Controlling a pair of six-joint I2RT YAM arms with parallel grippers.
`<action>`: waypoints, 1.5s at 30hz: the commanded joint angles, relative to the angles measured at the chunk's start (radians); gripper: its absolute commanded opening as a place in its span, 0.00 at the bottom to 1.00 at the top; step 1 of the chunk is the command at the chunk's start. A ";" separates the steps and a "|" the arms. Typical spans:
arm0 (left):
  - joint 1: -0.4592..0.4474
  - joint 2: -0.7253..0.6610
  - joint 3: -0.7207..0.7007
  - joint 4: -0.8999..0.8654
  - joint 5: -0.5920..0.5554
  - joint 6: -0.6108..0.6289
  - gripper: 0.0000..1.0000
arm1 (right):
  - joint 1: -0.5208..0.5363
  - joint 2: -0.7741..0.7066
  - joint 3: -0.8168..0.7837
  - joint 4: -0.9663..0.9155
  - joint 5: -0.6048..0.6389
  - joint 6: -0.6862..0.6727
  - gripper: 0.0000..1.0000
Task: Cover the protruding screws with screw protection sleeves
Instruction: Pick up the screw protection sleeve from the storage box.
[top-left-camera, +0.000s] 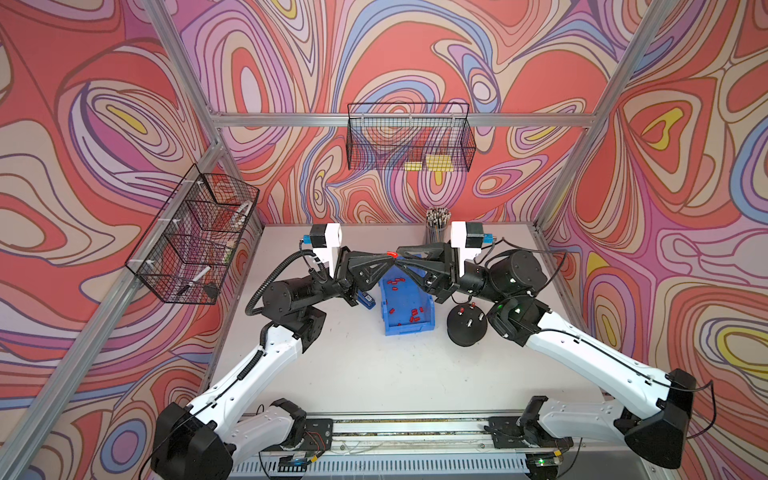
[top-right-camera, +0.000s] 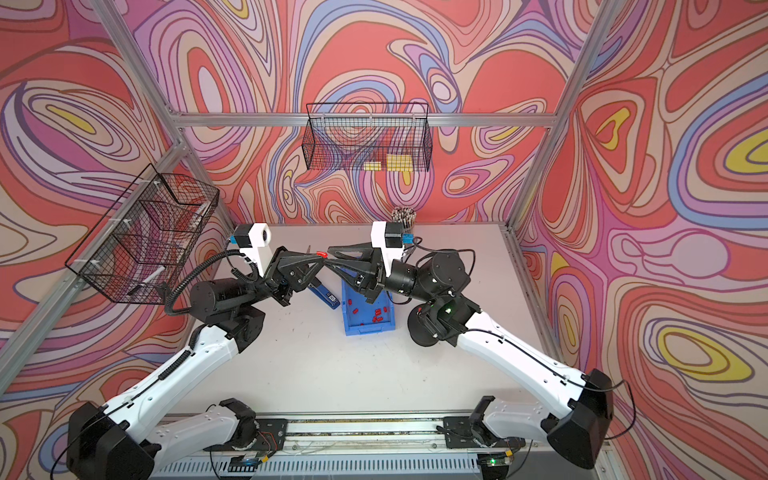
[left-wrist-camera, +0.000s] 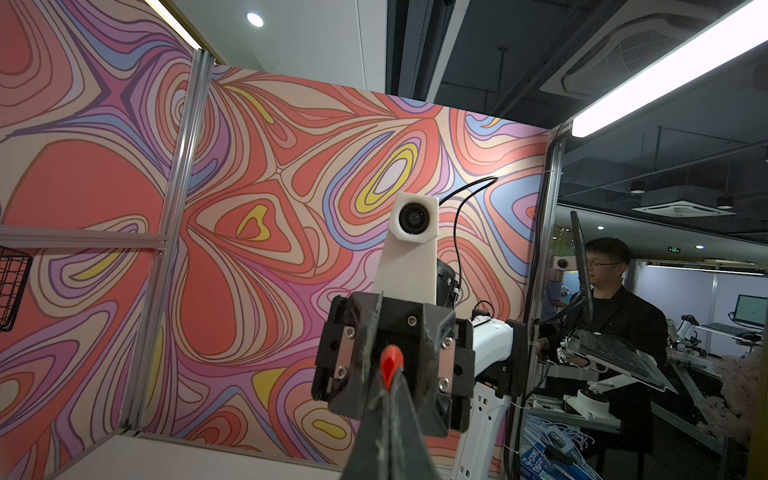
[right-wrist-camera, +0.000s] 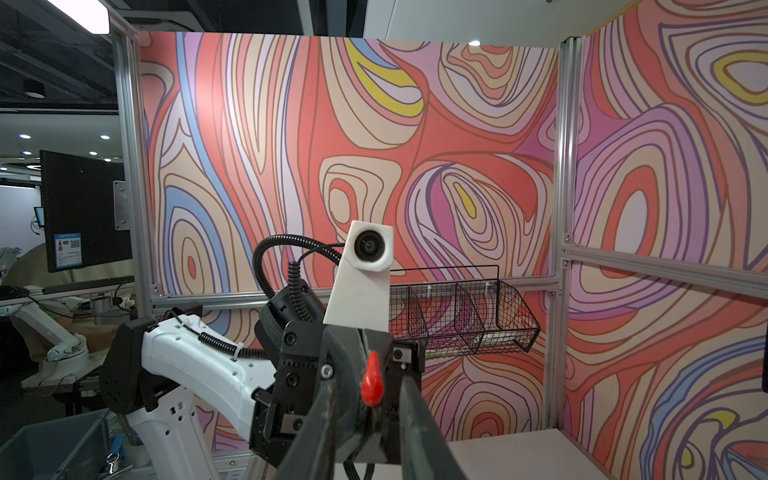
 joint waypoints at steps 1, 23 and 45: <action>-0.003 -0.003 -0.007 0.088 0.017 -0.025 0.00 | 0.002 0.006 0.026 0.018 -0.010 0.011 0.25; -0.004 0.014 -0.009 0.131 0.023 -0.062 0.00 | 0.002 0.014 0.039 0.004 0.004 0.010 0.20; -0.004 0.019 -0.008 0.150 0.023 -0.074 0.00 | 0.002 0.028 0.049 0.005 -0.002 0.016 0.04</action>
